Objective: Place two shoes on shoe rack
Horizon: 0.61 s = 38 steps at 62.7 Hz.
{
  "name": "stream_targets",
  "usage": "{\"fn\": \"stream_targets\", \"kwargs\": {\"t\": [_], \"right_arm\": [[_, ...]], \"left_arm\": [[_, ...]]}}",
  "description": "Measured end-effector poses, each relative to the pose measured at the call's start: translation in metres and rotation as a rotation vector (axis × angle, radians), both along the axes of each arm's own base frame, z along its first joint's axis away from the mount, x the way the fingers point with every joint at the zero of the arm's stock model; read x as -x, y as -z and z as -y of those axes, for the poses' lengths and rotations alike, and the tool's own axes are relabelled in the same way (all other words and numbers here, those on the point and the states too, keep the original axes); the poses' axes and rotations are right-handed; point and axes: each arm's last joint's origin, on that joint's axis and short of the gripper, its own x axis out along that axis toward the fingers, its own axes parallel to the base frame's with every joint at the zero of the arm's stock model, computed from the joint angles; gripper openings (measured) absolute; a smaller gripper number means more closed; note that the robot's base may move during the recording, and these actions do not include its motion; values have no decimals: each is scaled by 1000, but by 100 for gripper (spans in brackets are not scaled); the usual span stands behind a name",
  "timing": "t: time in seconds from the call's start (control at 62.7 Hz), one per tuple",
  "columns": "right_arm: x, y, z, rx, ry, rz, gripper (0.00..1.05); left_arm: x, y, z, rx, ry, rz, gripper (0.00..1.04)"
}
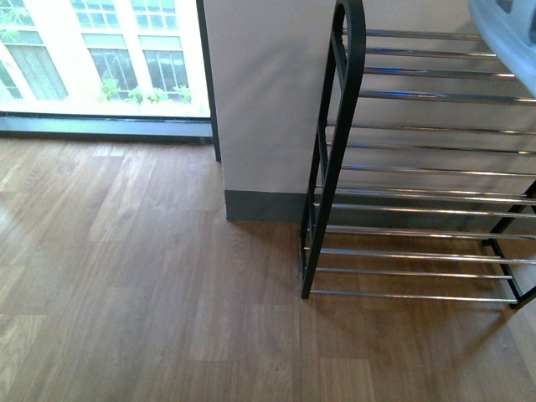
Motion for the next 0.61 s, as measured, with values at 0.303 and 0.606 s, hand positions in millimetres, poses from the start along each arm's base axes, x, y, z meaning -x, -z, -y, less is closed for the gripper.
{"fn": "stream_targets", "kwargs": {"t": [0.303, 0.606], "right_arm": [[-57, 3, 12, 6, 33, -59, 2], [-78, 16, 25, 88, 72, -77, 2]], "left_arm": [[0, 0, 0, 0, 0, 0, 2], [0, 0, 0, 0, 0, 0, 2]]}}
